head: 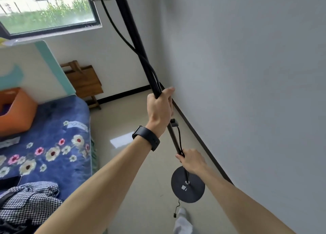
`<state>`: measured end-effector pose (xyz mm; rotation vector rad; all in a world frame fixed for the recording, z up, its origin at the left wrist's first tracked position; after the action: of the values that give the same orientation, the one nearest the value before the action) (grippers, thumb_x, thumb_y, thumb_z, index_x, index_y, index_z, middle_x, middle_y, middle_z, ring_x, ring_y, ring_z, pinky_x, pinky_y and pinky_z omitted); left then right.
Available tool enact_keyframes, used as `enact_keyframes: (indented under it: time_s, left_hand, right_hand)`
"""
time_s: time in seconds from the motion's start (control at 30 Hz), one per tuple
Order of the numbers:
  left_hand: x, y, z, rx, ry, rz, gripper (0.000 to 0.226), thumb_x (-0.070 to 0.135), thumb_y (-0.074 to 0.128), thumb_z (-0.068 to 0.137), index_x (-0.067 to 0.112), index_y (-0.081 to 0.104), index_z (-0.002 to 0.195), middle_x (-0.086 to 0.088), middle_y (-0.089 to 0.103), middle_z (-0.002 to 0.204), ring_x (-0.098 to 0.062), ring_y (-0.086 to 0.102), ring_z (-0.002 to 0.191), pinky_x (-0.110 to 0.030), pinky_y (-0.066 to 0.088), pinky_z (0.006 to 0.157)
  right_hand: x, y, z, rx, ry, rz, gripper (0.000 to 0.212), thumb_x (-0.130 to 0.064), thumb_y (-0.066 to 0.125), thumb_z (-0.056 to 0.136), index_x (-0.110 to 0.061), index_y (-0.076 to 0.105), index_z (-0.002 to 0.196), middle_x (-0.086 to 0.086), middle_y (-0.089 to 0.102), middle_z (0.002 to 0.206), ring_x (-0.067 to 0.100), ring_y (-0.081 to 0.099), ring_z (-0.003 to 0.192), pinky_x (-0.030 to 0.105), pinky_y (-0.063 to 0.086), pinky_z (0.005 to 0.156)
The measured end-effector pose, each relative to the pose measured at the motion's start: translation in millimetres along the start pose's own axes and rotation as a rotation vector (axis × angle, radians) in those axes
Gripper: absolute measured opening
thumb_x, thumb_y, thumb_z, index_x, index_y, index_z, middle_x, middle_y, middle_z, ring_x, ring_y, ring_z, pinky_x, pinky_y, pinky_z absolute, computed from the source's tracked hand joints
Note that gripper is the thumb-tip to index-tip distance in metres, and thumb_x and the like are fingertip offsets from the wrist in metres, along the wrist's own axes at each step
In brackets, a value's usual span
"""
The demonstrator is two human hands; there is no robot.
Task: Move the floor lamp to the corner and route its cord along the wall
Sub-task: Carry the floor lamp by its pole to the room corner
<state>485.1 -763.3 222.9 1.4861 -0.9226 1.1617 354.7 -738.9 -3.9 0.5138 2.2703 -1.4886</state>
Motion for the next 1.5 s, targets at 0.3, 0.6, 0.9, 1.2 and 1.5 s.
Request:
enact_keyframes:
  time_s: [0.3, 0.6, 0.9, 1.2, 1.5]
  left_hand:
    - [9, -17, 182, 0.121, -0.009, -0.008, 0.066, 0.008, 0.053, 0.091, 0.028, 0.026, 0.034, 0.009, 0.022, 0.039, -0.013, 0.016, 0.035, -0.024, 0.018, 0.045]
    - [2, -39, 377, 0.121, -0.044, -0.007, 0.064, 0.009, 0.053, 0.09, 0.029, 0.024, 0.037, 0.007, 0.02, 0.043, -0.015, 0.014, 0.04, -0.028, 0.015, 0.048]
    - [7, -27, 566, 0.01, -0.08, 0.05, 0.061, 0.015, 0.054, 0.091, 0.027, 0.025, 0.039, 0.009, 0.022, 0.041, -0.015, 0.017, 0.039, -0.025, 0.021, 0.045]
    - [-15, -8, 743, 0.002, -0.107, 0.052, 0.062, 0.014, 0.054, 0.092, 0.027, 0.024, 0.039, 0.009, 0.023, 0.04, -0.014, 0.017, 0.037, -0.025, 0.02, 0.046]
    - [-52, 5, 928, 0.127, -0.137, 0.13, 0.053, 0.023, 0.054, 0.085, 0.025, 0.023, 0.042, 0.005, 0.022, 0.043, -0.018, 0.017, 0.043, -0.032, 0.019, 0.051]
  right_hand:
    - [-56, -37, 176, -0.069, -0.065, -0.009, 0.026, -0.041, 0.054, 0.098, -0.027, 0.052, 0.076, 0.008, 0.071, 0.087, 0.031, 0.068, 0.084, 0.042, 0.054, 0.073]
    - [-119, -72, 352, -0.062, -0.043, -0.048, 0.032, -0.04, 0.053, 0.1, -0.027, 0.045, 0.072, 0.005, 0.062, 0.082, 0.024, 0.054, 0.072, 0.033, 0.037, 0.058]
    - [-167, -129, 508, -0.019, 0.112, -0.031, 0.03, -0.042, 0.047, 0.1, -0.027, 0.047, 0.074, 0.001, 0.063, 0.085, 0.029, 0.064, 0.084, 0.038, 0.05, 0.071]
    - [-182, -165, 679, -0.028, 0.131, -0.043, 0.026, -0.042, 0.045, 0.1, -0.025, 0.048, 0.081, 0.001, 0.06, 0.085, 0.03, 0.059, 0.082, 0.037, 0.047, 0.07]
    - [-194, -187, 867, -0.073, 0.17, -0.005, 0.021, -0.043, 0.044, 0.103, -0.027, 0.05, 0.089, 0.0, 0.06, 0.087, 0.027, 0.058, 0.079, 0.033, 0.043, 0.062]
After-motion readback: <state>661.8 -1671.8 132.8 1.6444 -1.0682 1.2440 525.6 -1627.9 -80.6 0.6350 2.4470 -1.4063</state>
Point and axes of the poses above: each hand's wrist, its own z-axis towards the middle knuckle, its own y-axis out of the palm, x = y × z, the point moved 7 cm from there along z, towards the middle knuckle
